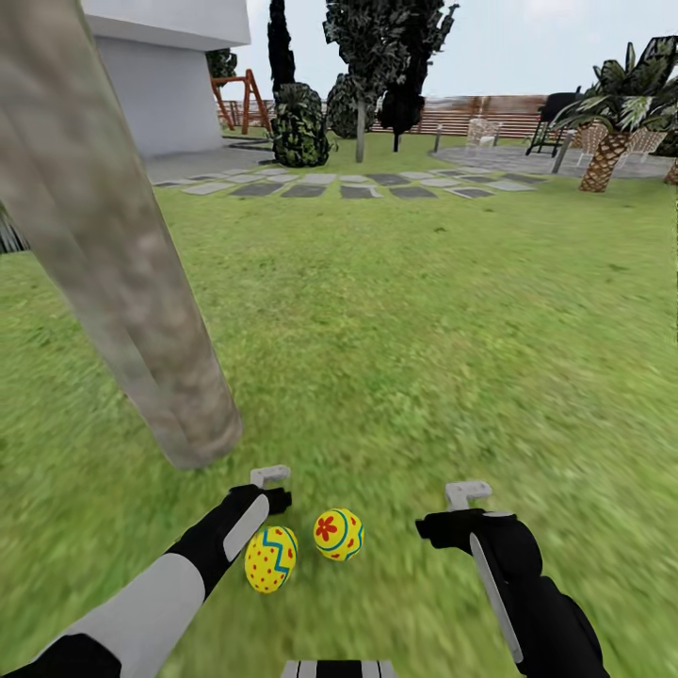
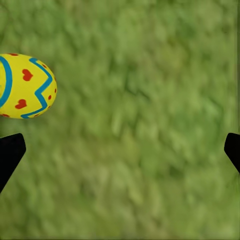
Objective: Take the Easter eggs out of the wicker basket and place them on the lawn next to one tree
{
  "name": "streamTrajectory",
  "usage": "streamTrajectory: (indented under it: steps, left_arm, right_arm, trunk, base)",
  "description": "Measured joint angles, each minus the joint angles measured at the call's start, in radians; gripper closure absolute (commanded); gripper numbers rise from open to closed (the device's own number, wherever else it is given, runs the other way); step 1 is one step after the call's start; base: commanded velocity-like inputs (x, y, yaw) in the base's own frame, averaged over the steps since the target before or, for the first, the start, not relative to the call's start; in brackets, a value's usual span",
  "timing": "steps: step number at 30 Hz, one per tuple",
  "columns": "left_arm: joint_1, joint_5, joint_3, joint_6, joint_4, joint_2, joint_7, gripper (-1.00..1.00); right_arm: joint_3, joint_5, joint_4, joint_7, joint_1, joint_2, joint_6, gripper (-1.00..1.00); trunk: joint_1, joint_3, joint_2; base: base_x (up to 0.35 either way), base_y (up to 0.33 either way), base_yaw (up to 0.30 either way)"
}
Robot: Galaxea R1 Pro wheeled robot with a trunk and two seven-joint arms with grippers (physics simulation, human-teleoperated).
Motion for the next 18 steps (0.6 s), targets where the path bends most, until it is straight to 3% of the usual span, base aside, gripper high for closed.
streamTrajectory:
  steps: [14, 18]
  left_arm:
    - [0.0, -0.001, 0.0, 0.005, 0.0, -0.001, 0.0, -1.0]
    - [0.0, -0.001, 0.0, 0.008, -0.001, 0.0, 0.001, -1.0]
  right_arm:
    - [0.0, -0.001, 0.0, 0.001, 0.0, 0.005, 0.0, -1.0]
    - [0.0, -0.001, 0.0, 0.001, 0.0, 0.011, 0.0, -1.0]
  trunk:
    - [-0.006, 0.054, 0.003]
    - [-0.006, 0.051, 0.003]
  base:
    - [0.0, 0.0, 0.024]
    - [0.0, 0.0, 0.166]
